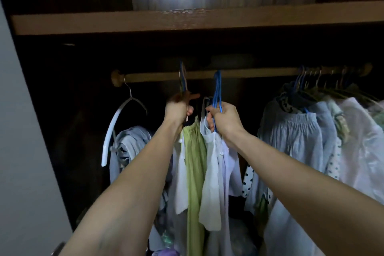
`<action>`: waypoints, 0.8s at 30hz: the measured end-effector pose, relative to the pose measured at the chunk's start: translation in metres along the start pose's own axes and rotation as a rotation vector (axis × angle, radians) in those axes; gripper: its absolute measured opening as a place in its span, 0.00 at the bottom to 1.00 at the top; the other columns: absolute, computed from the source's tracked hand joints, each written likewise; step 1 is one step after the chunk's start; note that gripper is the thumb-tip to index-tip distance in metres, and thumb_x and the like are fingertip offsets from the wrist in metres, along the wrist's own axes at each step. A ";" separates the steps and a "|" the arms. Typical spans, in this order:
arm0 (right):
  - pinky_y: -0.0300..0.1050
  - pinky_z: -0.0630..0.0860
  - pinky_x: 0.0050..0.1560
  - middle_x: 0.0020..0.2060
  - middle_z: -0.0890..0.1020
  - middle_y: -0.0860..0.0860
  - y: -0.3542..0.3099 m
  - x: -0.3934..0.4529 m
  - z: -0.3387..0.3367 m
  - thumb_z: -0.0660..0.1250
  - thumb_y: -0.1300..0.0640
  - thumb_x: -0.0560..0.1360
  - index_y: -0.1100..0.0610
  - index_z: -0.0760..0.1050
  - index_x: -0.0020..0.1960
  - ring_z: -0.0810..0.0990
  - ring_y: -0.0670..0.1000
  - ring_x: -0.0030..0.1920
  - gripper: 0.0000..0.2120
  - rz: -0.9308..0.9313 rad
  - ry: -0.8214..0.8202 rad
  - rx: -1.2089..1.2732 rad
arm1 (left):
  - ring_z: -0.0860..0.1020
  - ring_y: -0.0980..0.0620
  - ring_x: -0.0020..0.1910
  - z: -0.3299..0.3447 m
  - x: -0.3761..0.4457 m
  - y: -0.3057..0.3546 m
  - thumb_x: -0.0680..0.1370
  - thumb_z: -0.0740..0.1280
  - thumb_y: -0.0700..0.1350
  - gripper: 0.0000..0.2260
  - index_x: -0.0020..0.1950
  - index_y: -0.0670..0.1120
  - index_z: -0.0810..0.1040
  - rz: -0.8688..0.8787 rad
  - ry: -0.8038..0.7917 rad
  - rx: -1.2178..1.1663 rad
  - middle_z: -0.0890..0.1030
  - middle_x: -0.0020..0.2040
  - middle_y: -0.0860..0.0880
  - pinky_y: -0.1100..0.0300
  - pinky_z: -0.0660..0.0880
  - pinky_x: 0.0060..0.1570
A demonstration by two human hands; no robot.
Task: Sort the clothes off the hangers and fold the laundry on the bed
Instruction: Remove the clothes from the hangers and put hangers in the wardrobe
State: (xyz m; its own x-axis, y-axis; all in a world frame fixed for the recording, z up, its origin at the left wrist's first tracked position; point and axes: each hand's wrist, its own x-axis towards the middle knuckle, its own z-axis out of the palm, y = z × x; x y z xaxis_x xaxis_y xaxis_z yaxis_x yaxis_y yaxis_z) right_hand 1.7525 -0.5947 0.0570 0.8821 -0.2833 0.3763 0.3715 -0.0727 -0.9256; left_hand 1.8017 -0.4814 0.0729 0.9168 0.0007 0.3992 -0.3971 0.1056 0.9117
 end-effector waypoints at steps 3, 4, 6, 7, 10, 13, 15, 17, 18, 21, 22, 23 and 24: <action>0.43 0.66 0.25 0.25 0.71 0.55 0.005 0.010 -0.004 0.57 0.66 0.80 0.59 0.69 0.35 0.67 0.49 0.22 0.15 -0.030 -0.002 -0.011 | 0.64 0.60 0.18 0.000 0.023 -0.001 0.85 0.54 0.44 0.17 0.61 0.35 0.77 -0.004 0.006 -0.009 0.79 0.33 0.50 0.69 0.60 0.21; 0.43 0.67 0.25 0.24 0.71 0.55 0.006 0.013 -0.005 0.57 0.65 0.80 0.60 0.69 0.34 0.67 0.49 0.22 0.15 -0.045 -0.003 -0.019 | 0.65 0.60 0.18 0.001 0.030 0.001 0.85 0.54 0.43 0.17 0.62 0.33 0.75 -0.028 -0.003 -0.020 0.81 0.39 0.47 0.69 0.60 0.20; 0.42 0.67 0.25 0.22 0.70 0.54 0.008 0.018 -0.004 0.58 0.64 0.80 0.61 0.68 0.33 0.67 0.50 0.21 0.16 -0.065 0.000 -0.031 | 0.65 0.61 0.16 0.003 0.042 0.007 0.85 0.53 0.44 0.19 0.63 0.31 0.73 -0.065 -0.044 0.019 0.79 0.41 0.44 0.70 0.59 0.18; 0.42 0.67 0.25 0.22 0.70 0.55 0.010 0.020 -0.003 0.58 0.64 0.80 0.61 0.68 0.33 0.67 0.50 0.21 0.16 -0.065 0.002 -0.026 | 0.65 0.61 0.15 0.003 0.047 0.010 0.85 0.52 0.46 0.20 0.63 0.32 0.74 -0.066 -0.063 0.056 0.77 0.39 0.44 0.70 0.58 0.18; 0.43 0.66 0.26 0.24 0.70 0.56 0.013 0.027 -0.002 0.58 0.64 0.80 0.61 0.68 0.34 0.67 0.49 0.20 0.16 -0.050 0.013 0.003 | 0.67 0.61 0.15 0.001 0.061 0.011 0.85 0.51 0.43 0.17 0.59 0.34 0.75 -0.067 -0.067 0.040 0.79 0.53 0.33 0.70 0.59 0.19; 0.44 0.66 0.27 0.25 0.71 0.57 0.019 0.030 -0.005 0.58 0.64 0.80 0.61 0.68 0.33 0.67 0.49 0.21 0.16 -0.028 0.021 -0.005 | 0.71 0.60 0.15 -0.004 0.065 0.001 0.85 0.50 0.39 0.14 0.67 0.35 0.66 -0.195 -0.092 -0.042 0.71 0.68 0.33 0.70 0.61 0.15; 0.45 0.67 0.27 0.25 0.71 0.58 0.025 0.029 -0.007 0.58 0.64 0.80 0.62 0.69 0.33 0.67 0.50 0.21 0.16 -0.017 0.024 -0.006 | 0.70 0.60 0.14 -0.007 0.062 -0.008 0.85 0.51 0.40 0.16 0.70 0.33 0.64 -0.249 -0.085 -0.050 0.71 0.68 0.33 0.70 0.61 0.15; 0.44 0.67 0.26 0.24 0.71 0.57 0.033 0.026 -0.007 0.58 0.65 0.79 0.62 0.69 0.33 0.68 0.49 0.21 0.16 -0.012 0.026 -0.014 | 0.72 0.61 0.16 -0.010 0.056 -0.016 0.84 0.55 0.40 0.12 0.61 0.35 0.71 -0.235 -0.050 -0.063 0.74 0.65 0.33 0.71 0.65 0.17; 0.44 0.67 0.25 0.24 0.71 0.57 0.038 0.025 -0.006 0.59 0.65 0.79 0.62 0.69 0.33 0.67 0.49 0.20 0.15 -0.007 0.024 -0.013 | 0.75 0.60 0.20 -0.011 0.052 -0.019 0.83 0.57 0.40 0.11 0.58 0.35 0.73 -0.202 -0.023 -0.052 0.75 0.63 0.32 0.70 0.69 0.20; 0.42 0.67 0.24 0.26 0.72 0.56 0.052 0.019 -0.005 0.59 0.66 0.79 0.62 0.72 0.39 0.68 0.49 0.22 0.10 0.032 0.011 0.011 | 0.81 0.45 0.44 -0.018 0.027 -0.035 0.79 0.66 0.44 0.14 0.60 0.36 0.76 0.074 0.106 0.327 0.80 0.55 0.35 0.60 0.76 0.41; 0.41 0.68 0.23 0.26 0.73 0.55 0.055 0.018 -0.007 0.59 0.66 0.79 0.62 0.73 0.42 0.68 0.48 0.21 0.09 0.051 0.001 0.027 | 0.78 0.43 0.52 -0.021 0.009 -0.041 0.78 0.67 0.46 0.15 0.61 0.39 0.76 0.254 0.202 0.587 0.80 0.54 0.38 0.58 0.73 0.48; 0.40 0.68 0.23 0.26 0.73 0.55 0.058 0.017 -0.009 0.59 0.66 0.79 0.62 0.73 0.43 0.69 0.47 0.21 0.08 0.068 -0.011 0.046 | 0.75 0.44 0.56 -0.023 -0.014 -0.046 0.78 0.67 0.46 0.15 0.62 0.41 0.75 0.469 0.264 0.725 0.78 0.55 0.41 0.57 0.70 0.54; 0.39 0.69 0.23 0.27 0.73 0.54 0.060 0.016 -0.012 0.59 0.66 0.80 0.62 0.72 0.43 0.69 0.46 0.21 0.08 0.080 -0.024 0.064 | 0.73 0.48 0.56 -0.023 -0.044 -0.049 0.78 0.66 0.46 0.13 0.61 0.43 0.75 0.649 0.250 0.751 0.77 0.55 0.45 0.58 0.69 0.56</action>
State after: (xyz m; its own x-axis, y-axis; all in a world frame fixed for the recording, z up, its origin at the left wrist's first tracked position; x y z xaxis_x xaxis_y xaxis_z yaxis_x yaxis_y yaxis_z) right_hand 1.7851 -0.6153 0.0074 0.9161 -0.2625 0.3029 0.3167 0.0109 -0.9485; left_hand 1.7817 -0.4636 0.0083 0.4637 0.0521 0.8844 -0.6649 -0.6393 0.3863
